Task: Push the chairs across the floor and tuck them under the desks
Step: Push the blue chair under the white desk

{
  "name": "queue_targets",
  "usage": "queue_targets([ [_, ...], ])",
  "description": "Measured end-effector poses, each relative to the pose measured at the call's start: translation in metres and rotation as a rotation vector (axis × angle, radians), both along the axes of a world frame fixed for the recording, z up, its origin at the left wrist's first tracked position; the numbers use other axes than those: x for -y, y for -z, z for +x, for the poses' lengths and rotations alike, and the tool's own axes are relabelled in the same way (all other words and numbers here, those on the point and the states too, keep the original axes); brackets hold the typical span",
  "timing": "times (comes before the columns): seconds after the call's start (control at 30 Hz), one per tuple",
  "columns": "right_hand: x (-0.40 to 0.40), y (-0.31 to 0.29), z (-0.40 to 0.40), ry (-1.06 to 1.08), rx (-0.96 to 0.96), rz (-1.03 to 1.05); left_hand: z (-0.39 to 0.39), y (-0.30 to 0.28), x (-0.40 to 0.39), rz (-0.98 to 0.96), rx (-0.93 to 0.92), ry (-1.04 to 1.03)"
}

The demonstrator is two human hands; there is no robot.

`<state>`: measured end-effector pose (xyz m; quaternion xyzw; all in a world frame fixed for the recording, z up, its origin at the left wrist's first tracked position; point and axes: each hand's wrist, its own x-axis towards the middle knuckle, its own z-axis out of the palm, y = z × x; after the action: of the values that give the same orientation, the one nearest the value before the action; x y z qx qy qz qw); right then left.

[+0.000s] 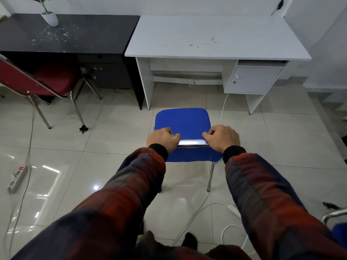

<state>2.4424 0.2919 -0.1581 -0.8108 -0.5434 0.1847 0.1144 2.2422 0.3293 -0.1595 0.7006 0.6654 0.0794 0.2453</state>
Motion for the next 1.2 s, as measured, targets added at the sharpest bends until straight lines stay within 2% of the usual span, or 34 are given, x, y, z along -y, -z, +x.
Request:
queue_targets([
  [0.43, -0.024, -0.003, 0.036, -0.013, 0.005, -0.007, 0.035, 0.001, -0.015, 0.027, 0.007, -0.035],
  [1.2, -0.069, 0.002, 0.027, 0.120, 0.017, -0.017, 0.026, 0.006, -0.075, 0.062, 0.063, 0.077],
])
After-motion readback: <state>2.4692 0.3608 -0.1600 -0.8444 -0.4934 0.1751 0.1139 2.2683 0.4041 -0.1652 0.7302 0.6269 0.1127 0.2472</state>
